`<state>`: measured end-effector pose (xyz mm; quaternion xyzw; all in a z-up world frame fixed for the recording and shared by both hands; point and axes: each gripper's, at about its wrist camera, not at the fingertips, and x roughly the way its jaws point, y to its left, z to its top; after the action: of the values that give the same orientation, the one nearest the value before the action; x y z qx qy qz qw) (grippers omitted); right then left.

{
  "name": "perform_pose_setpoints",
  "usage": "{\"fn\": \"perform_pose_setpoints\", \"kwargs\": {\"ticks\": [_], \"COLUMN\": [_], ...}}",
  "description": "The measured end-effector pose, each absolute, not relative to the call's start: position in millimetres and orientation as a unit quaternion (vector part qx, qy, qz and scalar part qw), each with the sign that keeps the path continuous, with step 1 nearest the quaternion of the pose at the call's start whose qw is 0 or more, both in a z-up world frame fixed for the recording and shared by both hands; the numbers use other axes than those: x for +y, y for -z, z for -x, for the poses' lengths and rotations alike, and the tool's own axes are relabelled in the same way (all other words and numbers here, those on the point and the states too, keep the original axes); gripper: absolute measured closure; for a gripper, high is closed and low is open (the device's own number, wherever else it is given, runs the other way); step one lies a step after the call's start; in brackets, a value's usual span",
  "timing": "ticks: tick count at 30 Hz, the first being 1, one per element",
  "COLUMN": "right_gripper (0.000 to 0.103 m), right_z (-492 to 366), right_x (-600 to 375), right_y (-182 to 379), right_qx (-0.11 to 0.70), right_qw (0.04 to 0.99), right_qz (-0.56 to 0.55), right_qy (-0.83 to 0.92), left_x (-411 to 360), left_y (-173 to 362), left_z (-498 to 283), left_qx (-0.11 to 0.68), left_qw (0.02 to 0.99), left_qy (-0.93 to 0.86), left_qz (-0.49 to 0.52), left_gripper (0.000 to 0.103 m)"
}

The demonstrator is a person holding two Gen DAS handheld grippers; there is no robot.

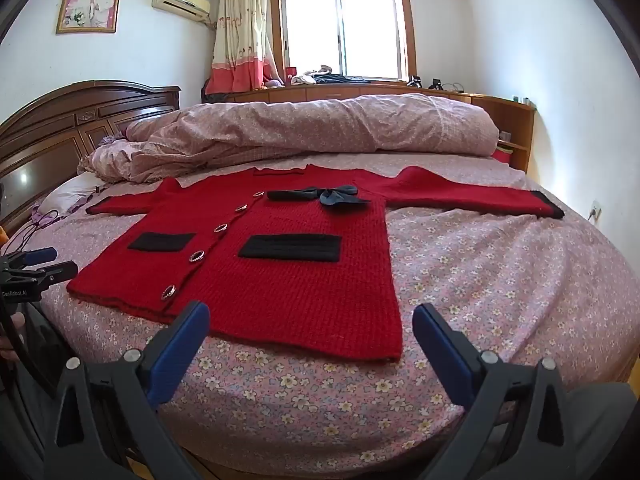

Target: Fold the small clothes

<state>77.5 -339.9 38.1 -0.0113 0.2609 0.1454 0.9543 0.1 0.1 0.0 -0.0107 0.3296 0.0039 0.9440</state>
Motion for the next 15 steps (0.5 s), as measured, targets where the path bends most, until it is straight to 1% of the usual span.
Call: {"fn": "perform_pose_setpoints", "kwargs": {"ticks": [15], "right_gripper": [0.000], "right_z": [-73.5], "right_x": [-339.7], "right_y": [-37.2], "right_qx": [0.261], "right_qw": [0.955], "right_qz": [0.007], "right_qy": [-0.144], "left_x": [2.0], "left_y": [1.3], "left_z": [0.6], "left_qx": [0.329], "left_qw": [0.944], "left_qy": [-0.005], "left_qz": [0.014], "left_gripper": [0.004]}}
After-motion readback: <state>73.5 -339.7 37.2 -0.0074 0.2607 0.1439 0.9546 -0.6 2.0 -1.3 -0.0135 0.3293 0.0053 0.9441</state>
